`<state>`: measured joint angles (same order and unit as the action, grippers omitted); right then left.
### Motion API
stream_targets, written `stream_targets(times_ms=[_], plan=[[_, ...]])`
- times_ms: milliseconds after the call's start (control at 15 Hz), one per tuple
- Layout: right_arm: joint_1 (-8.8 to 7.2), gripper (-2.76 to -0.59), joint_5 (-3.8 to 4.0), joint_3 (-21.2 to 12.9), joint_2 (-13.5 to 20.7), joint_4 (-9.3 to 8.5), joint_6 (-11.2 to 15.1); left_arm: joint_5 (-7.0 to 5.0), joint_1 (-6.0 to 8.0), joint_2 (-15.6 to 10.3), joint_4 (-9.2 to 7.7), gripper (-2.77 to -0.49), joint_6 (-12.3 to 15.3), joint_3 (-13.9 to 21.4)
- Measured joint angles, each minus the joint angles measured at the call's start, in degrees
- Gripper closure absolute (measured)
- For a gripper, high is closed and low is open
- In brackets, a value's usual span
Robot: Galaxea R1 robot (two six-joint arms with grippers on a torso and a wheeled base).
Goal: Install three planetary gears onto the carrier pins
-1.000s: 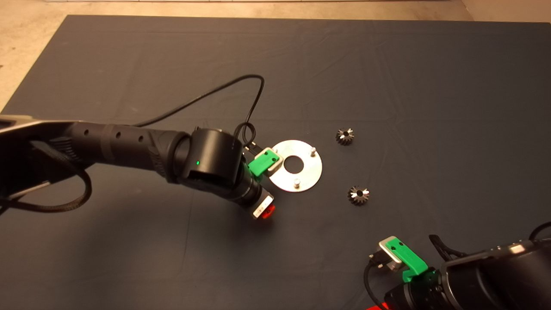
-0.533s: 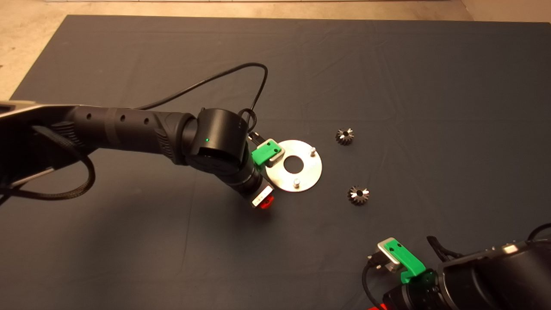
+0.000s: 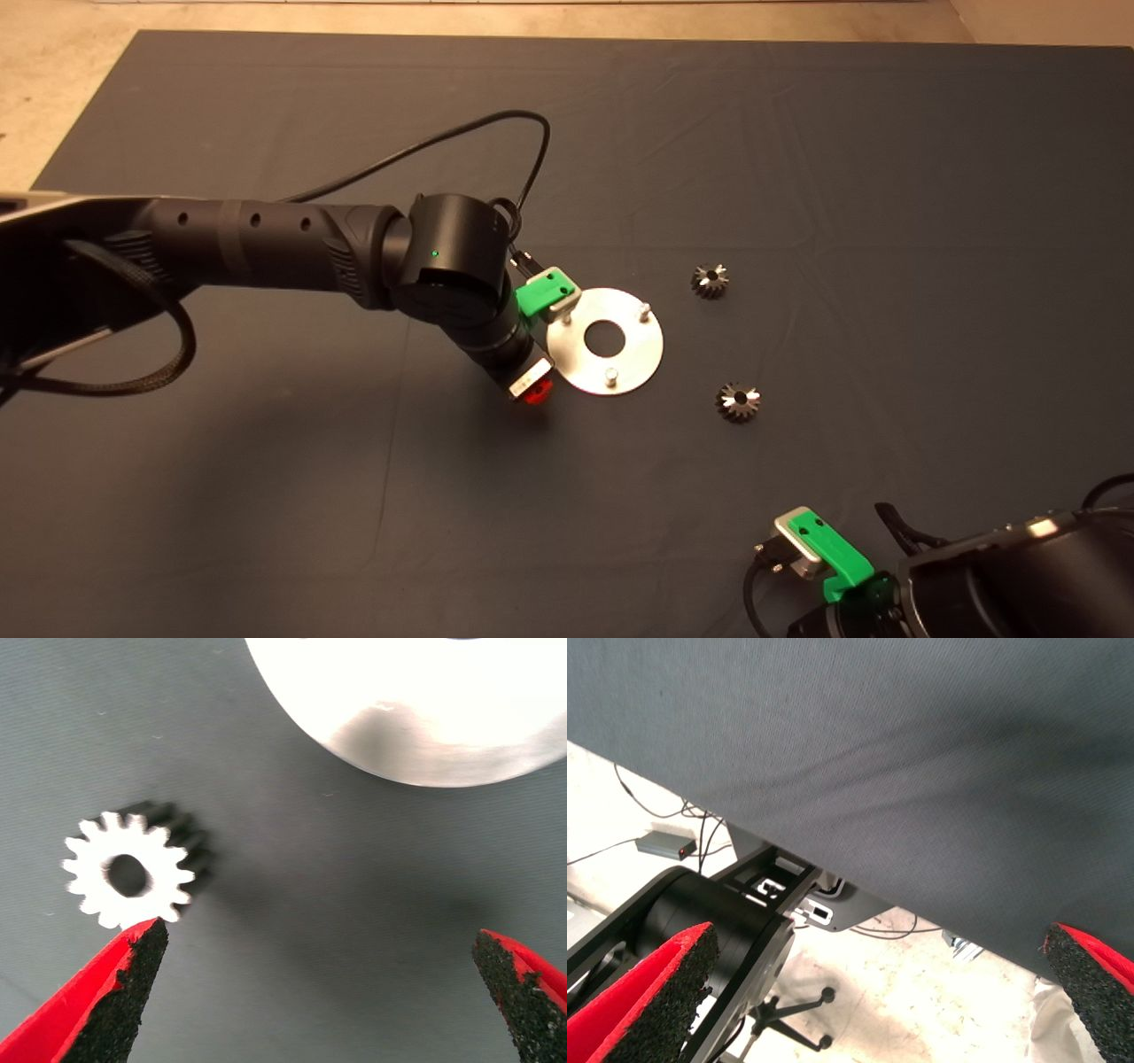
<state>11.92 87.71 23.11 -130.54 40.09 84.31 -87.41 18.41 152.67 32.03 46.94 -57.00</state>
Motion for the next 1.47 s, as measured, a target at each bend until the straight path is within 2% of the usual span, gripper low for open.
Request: stream_targets(times_ms=[400, 733, 933, 1267, 1467], plan=[[1.24, -2.75, 0.05, 0.0, -0.11, 0.14, 0.0, -0.02, 1.66, 0.0, -0.25, -2.48, -5.81, -4.78], [0.86, -2.75, 0.04, 0.0, -0.09, 0.15, 0.0, -0.05, 1.93, 0.0, -0.37, -2.48, -8.59, -7.33], [-3.37, -2.75, 0.0, -0.02, -0.09, -0.02, 0.0, 0.0, 1.93, 0.17, -0.78, -2.48, -10.43, -8.93], [-8.75, -2.75, 0.0, -0.27, 0.02, -1.18, -0.09, -0.02, 1.95, 0.02, -1.69, -2.48, -11.92, -10.6], [-11.54, -2.75, -0.01, -0.68, 0.05, -3.19, -0.24, -0.02, 1.94, 0.02, -2.11, -2.48, -12.27, -10.92]])
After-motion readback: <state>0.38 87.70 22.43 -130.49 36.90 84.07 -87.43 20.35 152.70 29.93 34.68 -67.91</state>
